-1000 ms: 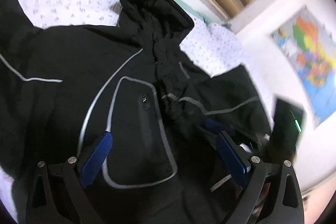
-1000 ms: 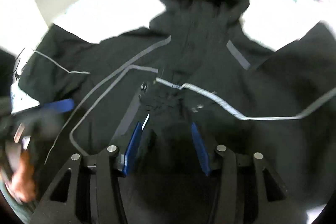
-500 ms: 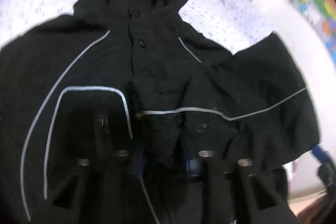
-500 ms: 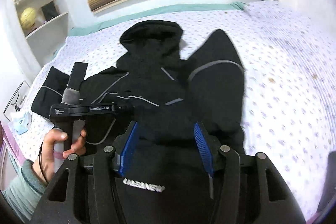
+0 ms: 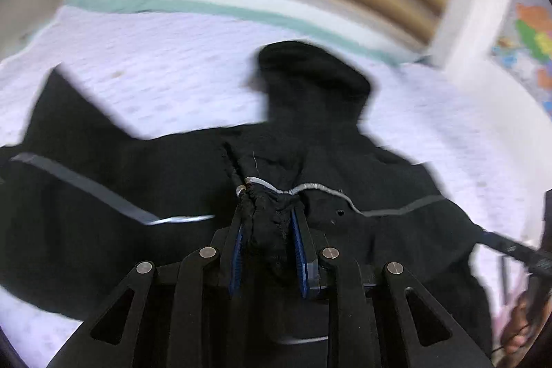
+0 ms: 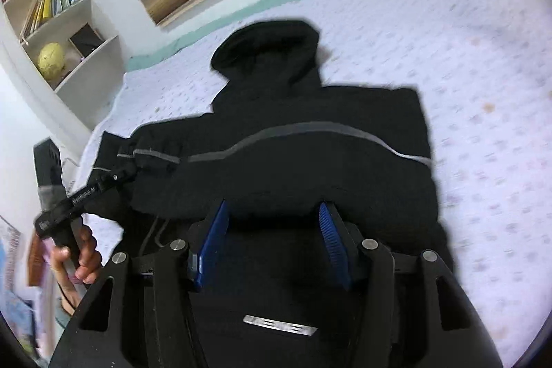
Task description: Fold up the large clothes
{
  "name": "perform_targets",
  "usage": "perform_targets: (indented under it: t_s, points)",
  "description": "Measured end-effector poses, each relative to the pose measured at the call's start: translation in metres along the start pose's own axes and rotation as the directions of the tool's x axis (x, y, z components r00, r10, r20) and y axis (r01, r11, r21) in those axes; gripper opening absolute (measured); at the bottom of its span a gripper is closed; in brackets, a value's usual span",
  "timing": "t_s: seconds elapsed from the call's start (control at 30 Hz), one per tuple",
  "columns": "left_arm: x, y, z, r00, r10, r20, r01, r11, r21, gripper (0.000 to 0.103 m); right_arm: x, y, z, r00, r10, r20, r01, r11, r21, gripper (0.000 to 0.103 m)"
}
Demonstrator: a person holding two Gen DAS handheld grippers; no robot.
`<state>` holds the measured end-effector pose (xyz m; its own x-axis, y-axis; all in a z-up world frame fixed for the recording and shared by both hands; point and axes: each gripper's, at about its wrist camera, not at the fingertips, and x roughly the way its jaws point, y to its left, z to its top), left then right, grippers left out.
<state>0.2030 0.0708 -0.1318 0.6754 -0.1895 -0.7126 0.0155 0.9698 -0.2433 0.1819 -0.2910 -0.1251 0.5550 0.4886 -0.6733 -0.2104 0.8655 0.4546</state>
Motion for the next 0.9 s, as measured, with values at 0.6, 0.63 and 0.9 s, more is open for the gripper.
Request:
perform_targets:
  t_s: [0.6,0.63,0.9]
  points:
    - [-0.016,0.022,-0.017,0.998,0.008,0.056,-0.009,1.000,0.011,0.059,0.114,0.014,-0.011,0.878,-0.465,-0.111,0.437,0.874,-0.212,0.060]
    - [-0.014,0.020,-0.017,0.998,-0.040,0.041,0.040,0.999,0.010,0.059,0.108,0.020,-0.010,0.899,-0.425,-0.108,0.399,0.895,-0.200,0.060]
    - [0.077,0.015,-0.039,0.963,-0.096,-0.250,0.093,0.995,-0.024,0.058,0.080,0.107,-0.010,0.930,-0.355,0.090,0.366,0.880,-0.304,0.075]
